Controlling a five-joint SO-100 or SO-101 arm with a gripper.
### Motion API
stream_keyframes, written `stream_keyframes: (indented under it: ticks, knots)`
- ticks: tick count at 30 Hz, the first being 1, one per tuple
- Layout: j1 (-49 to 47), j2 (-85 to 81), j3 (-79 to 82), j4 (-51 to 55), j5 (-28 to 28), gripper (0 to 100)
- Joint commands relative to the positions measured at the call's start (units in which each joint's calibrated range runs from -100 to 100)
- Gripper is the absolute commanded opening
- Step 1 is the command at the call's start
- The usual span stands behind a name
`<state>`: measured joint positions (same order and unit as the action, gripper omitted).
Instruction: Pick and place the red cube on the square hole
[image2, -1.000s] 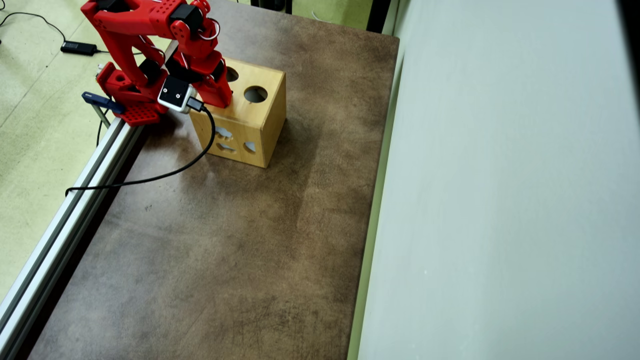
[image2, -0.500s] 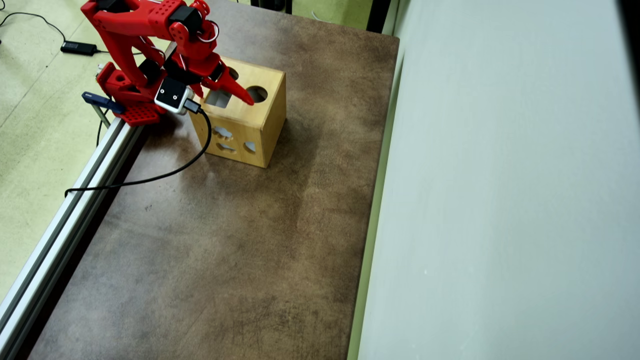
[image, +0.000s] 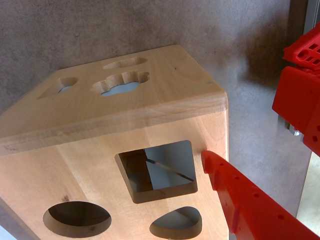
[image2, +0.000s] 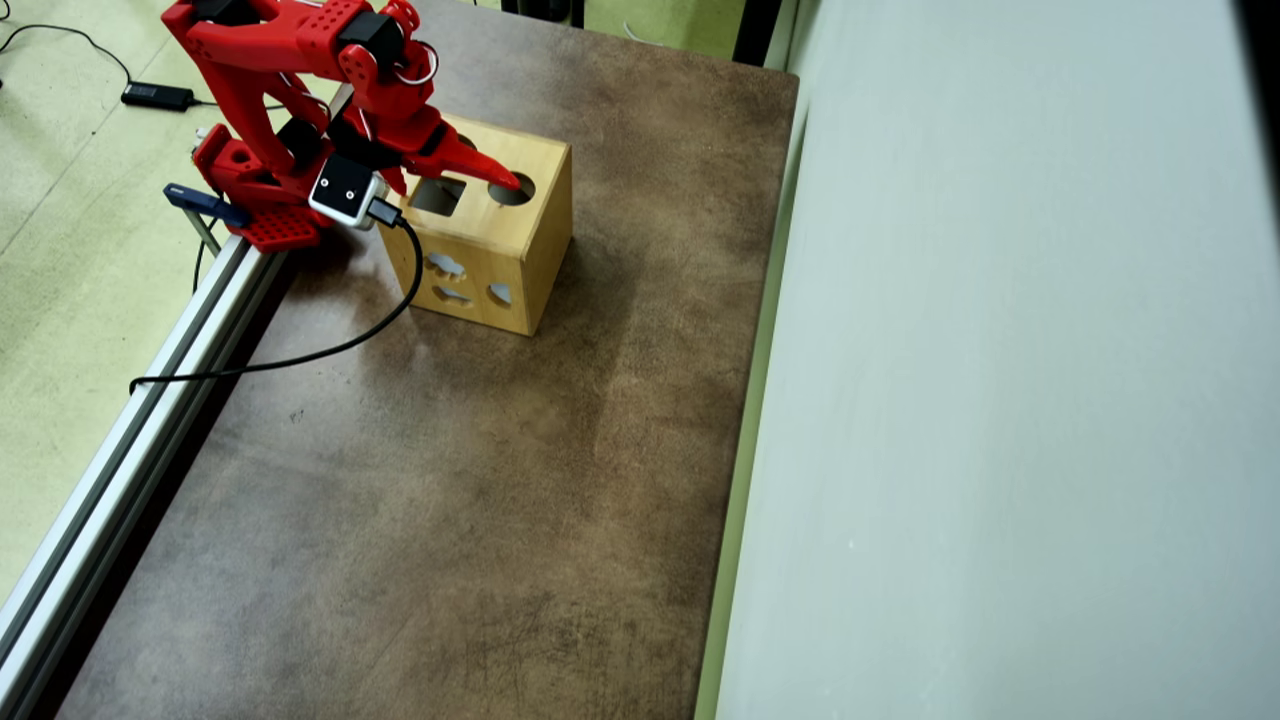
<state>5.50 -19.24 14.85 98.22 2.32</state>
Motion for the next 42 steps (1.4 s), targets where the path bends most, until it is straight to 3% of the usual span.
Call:
stream_keyframes:
  ticks: [1,42]
  knots:
    - [-0.1,-1.3,-0.2,0.1,0.3,80]
    - [0.0,-1.2,3.9,0.0,0.2,80]
